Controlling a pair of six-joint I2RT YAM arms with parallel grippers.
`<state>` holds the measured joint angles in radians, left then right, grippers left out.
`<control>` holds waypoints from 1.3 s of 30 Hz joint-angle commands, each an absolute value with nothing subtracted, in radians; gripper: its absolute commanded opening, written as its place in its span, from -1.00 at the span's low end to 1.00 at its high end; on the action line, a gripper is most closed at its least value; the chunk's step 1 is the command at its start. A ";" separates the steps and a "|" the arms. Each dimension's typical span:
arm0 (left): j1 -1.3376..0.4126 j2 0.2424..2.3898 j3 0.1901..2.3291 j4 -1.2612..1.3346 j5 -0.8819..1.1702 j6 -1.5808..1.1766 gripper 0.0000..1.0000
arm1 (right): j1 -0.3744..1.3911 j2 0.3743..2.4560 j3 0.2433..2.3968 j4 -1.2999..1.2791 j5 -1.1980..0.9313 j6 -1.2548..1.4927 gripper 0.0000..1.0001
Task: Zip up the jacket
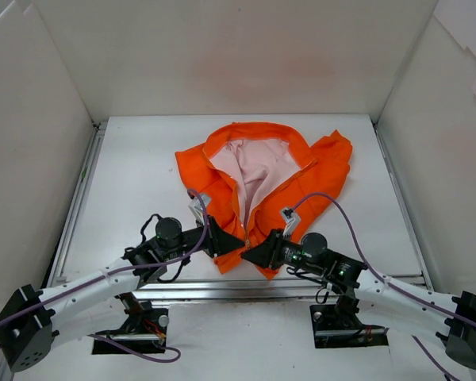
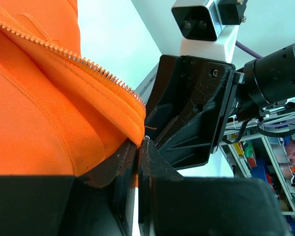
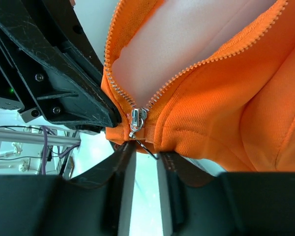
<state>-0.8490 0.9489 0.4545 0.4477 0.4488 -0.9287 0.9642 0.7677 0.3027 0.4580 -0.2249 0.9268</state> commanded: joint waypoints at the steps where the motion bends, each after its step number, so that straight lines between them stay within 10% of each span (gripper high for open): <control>1: -0.856 0.933 0.506 0.543 0.495 -0.943 -1.00 | 0.977 0.759 0.311 0.566 -0.203 0.930 -0.53; 9: -0.856 0.930 0.505 0.535 0.491 -0.940 -1.00 | 0.986 0.629 0.304 0.486 -0.140 0.936 -0.99; 39: -0.980 0.848 0.492 0.184 0.255 -0.683 -1.00 | 0.871 0.839 0.446 0.905 -0.170 1.364 -1.00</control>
